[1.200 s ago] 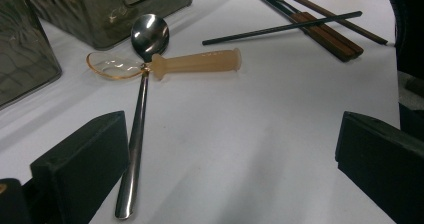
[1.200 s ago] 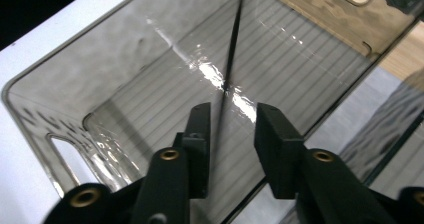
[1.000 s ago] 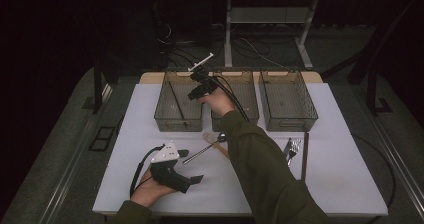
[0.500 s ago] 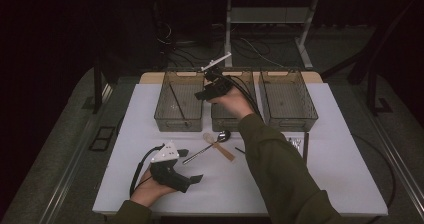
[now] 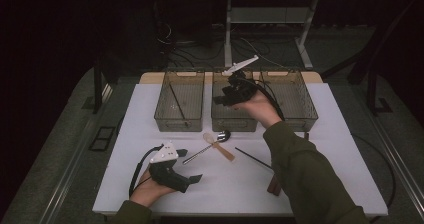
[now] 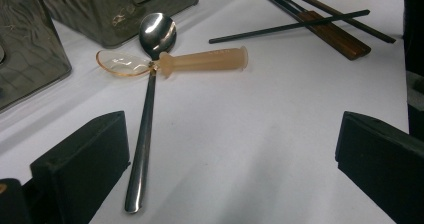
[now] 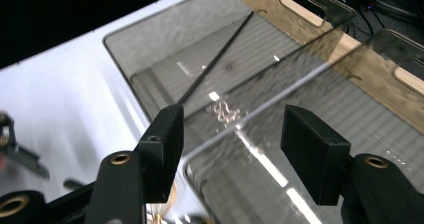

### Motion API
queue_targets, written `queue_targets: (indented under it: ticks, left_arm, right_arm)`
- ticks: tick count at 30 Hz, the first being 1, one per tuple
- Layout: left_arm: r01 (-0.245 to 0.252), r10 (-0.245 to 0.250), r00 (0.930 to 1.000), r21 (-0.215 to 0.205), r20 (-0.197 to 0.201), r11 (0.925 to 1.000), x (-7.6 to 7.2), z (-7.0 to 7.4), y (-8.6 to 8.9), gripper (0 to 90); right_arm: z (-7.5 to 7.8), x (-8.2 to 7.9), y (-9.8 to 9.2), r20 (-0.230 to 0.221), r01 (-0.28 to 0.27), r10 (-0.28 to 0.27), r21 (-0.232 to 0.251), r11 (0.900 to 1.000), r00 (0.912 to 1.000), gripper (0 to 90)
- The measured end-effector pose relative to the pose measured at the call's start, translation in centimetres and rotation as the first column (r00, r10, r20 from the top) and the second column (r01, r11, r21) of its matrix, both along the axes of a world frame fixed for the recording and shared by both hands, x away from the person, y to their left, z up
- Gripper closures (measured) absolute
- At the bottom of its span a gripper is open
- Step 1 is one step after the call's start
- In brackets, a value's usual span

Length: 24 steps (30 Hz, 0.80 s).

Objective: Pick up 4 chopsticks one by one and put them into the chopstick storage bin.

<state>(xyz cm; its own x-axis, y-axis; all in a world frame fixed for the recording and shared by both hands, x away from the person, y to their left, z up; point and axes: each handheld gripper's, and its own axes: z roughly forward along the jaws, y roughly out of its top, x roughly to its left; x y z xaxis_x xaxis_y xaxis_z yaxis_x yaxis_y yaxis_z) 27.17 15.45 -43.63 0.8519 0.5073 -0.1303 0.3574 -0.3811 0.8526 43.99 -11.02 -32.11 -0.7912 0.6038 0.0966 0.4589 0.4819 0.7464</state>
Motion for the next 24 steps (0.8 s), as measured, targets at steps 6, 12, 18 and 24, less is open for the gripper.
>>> queue_targets:
  ticks: [6,12,18,24]
  left_arm:
    - [0.001,-0.001,1.0,-0.001,-0.008,1.0,0.0,-0.1,0.0,0.0]
    - [0.002,-0.002,1.0,0.008,-0.005,1.0,0.0,-0.1,0.2,0.0]
    - [0.003,-0.003,1.0,0.009,-0.003,1.0,0.0,-0.1,0.2,0.0]
    - [0.0,0.0,1.0,0.001,0.0,1.0,0.0,-0.1,0.2,0.0]
  right_arm:
    - [0.0,-1.3,-1.8,0.009,-0.013,0.013,-0.004,1.0,0.9999,40.0]
    - [-0.1,-2.7,-3.5,0.021,-0.024,0.024,0.011,1.0,0.9995,38.7]
    - [-0.5,-4.2,-5.1,0.026,-0.039,0.038,0.027,0.999,0.9989,38.1]
    - [-1.0,-5.5,-6.6,0.041,-0.057,0.055,0.06,0.997,0.9976,35.4]
